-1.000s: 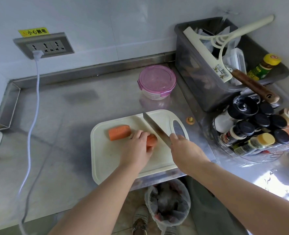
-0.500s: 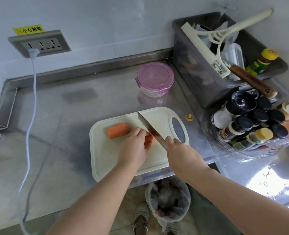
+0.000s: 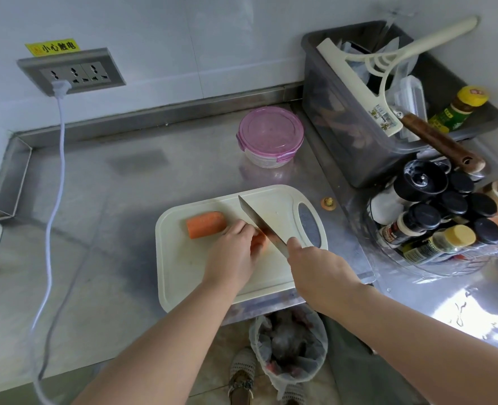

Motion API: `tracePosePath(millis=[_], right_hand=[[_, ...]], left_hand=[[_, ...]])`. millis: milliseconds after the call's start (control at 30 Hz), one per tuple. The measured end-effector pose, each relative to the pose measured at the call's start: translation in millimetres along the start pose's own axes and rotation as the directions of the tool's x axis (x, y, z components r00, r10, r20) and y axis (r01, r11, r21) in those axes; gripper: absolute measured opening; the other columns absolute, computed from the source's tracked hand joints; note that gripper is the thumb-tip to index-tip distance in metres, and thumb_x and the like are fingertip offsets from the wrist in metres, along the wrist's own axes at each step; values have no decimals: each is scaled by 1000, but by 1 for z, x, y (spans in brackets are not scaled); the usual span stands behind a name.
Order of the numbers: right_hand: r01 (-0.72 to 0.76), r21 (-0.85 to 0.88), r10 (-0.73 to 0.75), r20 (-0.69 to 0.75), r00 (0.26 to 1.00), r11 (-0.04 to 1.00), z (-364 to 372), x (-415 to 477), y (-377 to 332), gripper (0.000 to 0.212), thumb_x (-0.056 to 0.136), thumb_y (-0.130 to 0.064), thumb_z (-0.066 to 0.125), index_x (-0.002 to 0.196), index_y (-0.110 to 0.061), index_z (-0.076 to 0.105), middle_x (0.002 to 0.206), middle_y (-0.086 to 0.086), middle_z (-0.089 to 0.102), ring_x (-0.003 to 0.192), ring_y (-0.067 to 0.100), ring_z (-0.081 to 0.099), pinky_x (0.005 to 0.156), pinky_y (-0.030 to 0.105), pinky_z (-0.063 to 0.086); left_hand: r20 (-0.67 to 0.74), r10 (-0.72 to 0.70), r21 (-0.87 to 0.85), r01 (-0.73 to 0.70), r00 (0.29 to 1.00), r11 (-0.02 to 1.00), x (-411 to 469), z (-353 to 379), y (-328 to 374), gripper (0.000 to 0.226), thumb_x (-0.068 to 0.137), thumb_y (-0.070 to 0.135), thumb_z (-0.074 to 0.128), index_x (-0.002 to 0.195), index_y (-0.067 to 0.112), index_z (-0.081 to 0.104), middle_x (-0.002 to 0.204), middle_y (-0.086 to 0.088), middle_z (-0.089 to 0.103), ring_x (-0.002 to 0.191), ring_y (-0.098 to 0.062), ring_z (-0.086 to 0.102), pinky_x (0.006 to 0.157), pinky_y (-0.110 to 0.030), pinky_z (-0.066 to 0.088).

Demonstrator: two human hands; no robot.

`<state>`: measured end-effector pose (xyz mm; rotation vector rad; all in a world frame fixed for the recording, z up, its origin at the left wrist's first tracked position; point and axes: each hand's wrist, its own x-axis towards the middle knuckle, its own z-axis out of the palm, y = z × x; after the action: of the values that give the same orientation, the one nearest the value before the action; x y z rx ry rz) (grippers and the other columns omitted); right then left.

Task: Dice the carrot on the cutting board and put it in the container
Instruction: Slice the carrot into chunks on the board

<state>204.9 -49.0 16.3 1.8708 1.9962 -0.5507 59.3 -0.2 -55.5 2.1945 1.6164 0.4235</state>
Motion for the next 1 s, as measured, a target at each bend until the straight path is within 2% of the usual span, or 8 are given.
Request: tracePosePath(millis=[167,267,367,467,533,700,800,1000], right_hand=[[18,37,-19,20,1000,999,3,8,4,31,92,1,45,120,-9,35,85,2,51,78,22,62,50,25,41],[37,107,-40,20,999,994,3,12,3,15,100,-9,33,114,-11,38,70,2,33,90,29,62,65,30,41],[47,150,-49,10,999,988,6,16,3,17,101,-11,29,114,-11,38,69,-2,28,93,32,61,69,33,40],[31,151,-33,6,999,988,11,22,1,19,100,-10,29,116,-11,39,71,-1,31,94,32,61,68,34,40],[10,127,-13,29,999,992,13,25,-2,22,100,-8,32,121,-9,38,82,3,39,96,32,61,68,34,40],[-8,38,8,21,1000,999,19,29,-6,51,91,3,46,136,-6,24,106,12,59,92,27,65,63,29,44],[-31,52,31,-4,1000,998,21,30,-12,60,90,3,49,141,-6,20,106,9,61,90,25,66,62,29,45],[-48,113,51,-26,998,992,20,33,-16,45,92,3,43,134,-8,29,106,9,63,90,27,66,61,30,43]], left_hand=[[4,-7,-19,7,1000,1000,1,0,-1,23,94,34,55,105,15,62,108,2,57,97,-19,58,70,-28,41],[0,-8,-25,8,1000,1000,2,1,-1,24,93,34,57,105,15,63,106,2,57,97,-19,57,69,-29,41],[-3,-3,-40,3,1000,999,3,3,-3,25,92,34,60,106,13,63,106,3,57,96,-20,58,72,-31,44],[-5,6,-40,-6,1000,999,2,3,-4,25,90,31,63,107,13,64,107,3,58,96,-19,58,72,-29,44],[-8,13,-46,-14,1000,999,2,3,-5,24,89,30,64,107,13,65,107,3,59,96,-19,59,73,-29,44],[-10,11,-43,-11,1000,999,2,3,-4,24,88,25,66,107,11,65,109,0,60,99,-21,59,75,-32,45],[-1,-1,-43,1,1000,999,1,4,-4,24,87,24,67,106,10,65,107,-1,59,97,-23,60,74,-35,47],[-4,-11,-35,11,1000,999,-2,5,-5,19,87,23,66,103,14,64,104,0,58,97,-23,58,69,-31,41]])
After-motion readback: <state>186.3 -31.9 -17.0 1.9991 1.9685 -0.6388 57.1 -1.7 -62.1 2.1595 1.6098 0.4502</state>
